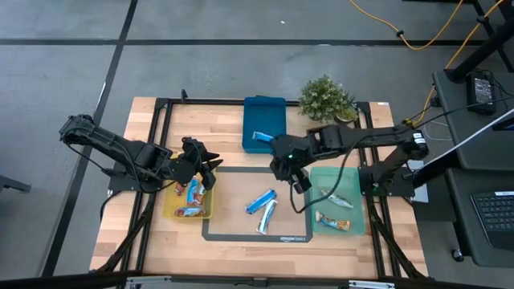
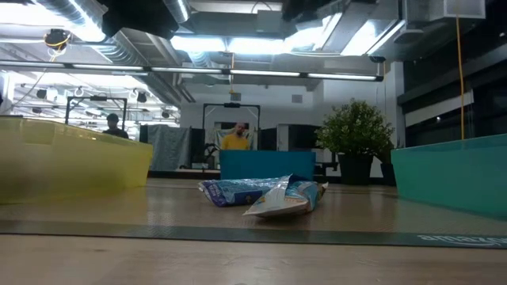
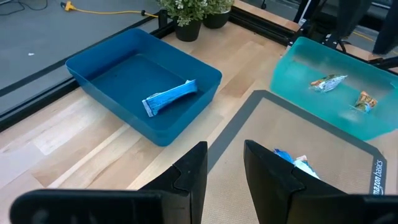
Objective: Pick and place Granola Bars by type
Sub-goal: Put the blue granola bar into the blue bin
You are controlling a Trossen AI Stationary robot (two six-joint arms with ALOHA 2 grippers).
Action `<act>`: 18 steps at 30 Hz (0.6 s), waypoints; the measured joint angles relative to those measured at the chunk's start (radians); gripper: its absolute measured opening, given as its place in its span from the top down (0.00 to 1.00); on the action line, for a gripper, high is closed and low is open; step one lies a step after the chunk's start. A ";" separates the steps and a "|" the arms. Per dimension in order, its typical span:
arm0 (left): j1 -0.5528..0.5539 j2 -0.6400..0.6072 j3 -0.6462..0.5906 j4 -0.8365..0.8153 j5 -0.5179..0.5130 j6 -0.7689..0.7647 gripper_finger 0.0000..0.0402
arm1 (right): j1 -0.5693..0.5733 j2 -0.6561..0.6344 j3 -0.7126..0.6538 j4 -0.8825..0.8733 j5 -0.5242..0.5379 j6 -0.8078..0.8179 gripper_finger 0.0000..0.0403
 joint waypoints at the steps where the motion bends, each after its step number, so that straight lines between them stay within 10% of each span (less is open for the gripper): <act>1: 0.000 0.000 0.000 0.000 0.000 0.000 0.76 | 0.000 0.011 -0.003 0.003 0.000 0.000 0.45; 18: 0.000 0.000 0.000 -0.005 0.100 0.057 0.76 | 0.003 0.314 -0.006 0.083 -0.008 0.094 0.46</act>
